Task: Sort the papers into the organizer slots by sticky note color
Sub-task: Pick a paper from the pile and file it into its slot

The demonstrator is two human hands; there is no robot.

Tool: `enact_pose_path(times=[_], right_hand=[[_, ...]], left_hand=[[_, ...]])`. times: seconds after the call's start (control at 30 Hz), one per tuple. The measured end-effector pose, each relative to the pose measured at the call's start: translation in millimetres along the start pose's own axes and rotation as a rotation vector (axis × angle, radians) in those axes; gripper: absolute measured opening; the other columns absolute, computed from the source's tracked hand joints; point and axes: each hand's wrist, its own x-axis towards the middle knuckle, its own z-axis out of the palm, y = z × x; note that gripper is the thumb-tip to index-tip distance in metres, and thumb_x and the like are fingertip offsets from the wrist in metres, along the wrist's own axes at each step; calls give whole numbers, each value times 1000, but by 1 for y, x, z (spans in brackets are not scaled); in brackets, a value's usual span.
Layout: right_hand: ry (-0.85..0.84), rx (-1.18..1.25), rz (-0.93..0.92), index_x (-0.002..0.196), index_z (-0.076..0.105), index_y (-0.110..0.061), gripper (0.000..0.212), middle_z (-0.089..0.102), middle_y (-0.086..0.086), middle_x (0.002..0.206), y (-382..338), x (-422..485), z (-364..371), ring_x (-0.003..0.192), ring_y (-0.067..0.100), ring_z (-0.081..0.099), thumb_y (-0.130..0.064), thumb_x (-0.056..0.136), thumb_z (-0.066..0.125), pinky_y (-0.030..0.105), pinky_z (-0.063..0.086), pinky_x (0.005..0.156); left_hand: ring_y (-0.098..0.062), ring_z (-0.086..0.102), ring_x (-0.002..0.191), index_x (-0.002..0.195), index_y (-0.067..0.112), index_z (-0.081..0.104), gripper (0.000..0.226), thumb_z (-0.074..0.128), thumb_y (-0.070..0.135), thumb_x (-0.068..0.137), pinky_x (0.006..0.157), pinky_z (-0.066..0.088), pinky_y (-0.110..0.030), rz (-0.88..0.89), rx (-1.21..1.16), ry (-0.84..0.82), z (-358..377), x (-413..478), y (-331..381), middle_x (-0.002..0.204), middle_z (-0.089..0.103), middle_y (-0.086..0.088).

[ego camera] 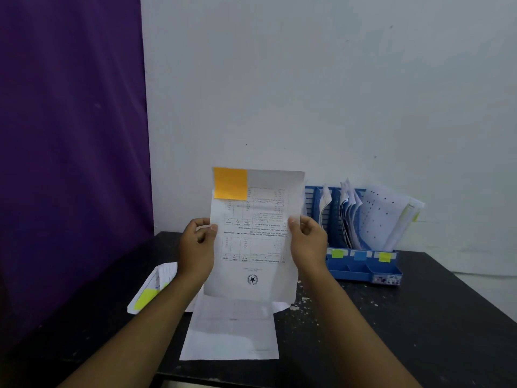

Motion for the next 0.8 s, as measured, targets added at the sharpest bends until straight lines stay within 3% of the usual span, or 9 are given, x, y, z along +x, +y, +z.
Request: enact_pose_path(times=[0.1,0.23,0.33,0.4,0.47,0.53,0.63,0.7,0.8], right_hand=[[-4,5,-3,108,75,-21,14,79,-8,96,-4,2,-1,84,0,74,-26,106,62,12,54,61],[2,-4,-7,109,74,-23,13,78,-10,96,-6,4,-3,85,2,74,-29,105,62,14,55,63],[4,-10,-8,105,76,-24,13,79,-8,95,-3,5,-9,90,8,75,-30,104,64,23,60,74],[2,-21,-4,104,76,-25,13,79,-8,96,1,6,-16,92,8,75,-30,104,64,29,61,81],[-7,-45,-6,105,76,-24,12,79,-9,97,5,7,-26,93,8,75,-29,104,65,30,62,84],[-13,-104,-9,103,76,-25,12,79,-8,95,11,10,-36,93,11,75,-31,103,66,34,63,85],[-32,-180,9,102,76,-26,12,79,-8,94,18,12,-49,92,11,75,-34,102,67,42,63,88],[-12,-238,5,108,74,-28,12,78,-9,99,23,11,-57,97,13,73,-35,101,68,39,62,86],[132,-515,-70,136,61,-31,39,63,-10,124,31,2,-63,116,14,59,-41,99,69,36,53,90]], left_hand=[[-16,74,94,112,20,64,10,64,28,106,79,62,-36,-1,-11,5,2,1,-1,100,76,6],[-19,75,95,111,23,64,10,66,30,104,81,64,-41,-2,-1,-4,3,1,-1,99,78,5],[-17,78,92,119,24,63,24,74,30,99,76,63,-35,-16,-50,-92,1,0,5,95,81,3],[-20,77,88,126,28,62,35,77,36,96,76,64,-41,-20,-82,-148,-1,3,15,93,81,0],[-23,71,73,128,29,65,34,72,43,98,69,62,-45,-40,-68,-180,-4,8,30,85,77,-8],[-18,59,60,122,29,70,31,65,51,100,51,54,-32,-53,33,-205,-5,16,45,80,70,-15],[-19,51,46,103,16,75,36,63,50,102,46,42,-25,-55,160,-357,-3,24,62,64,63,-15],[-20,55,42,102,5,76,39,62,42,105,48,45,-25,-82,172,-446,4,25,71,60,67,-19],[-25,67,48,104,-11,72,44,64,32,105,51,57,-27,-76,108,-462,21,23,83,66,71,-28]])
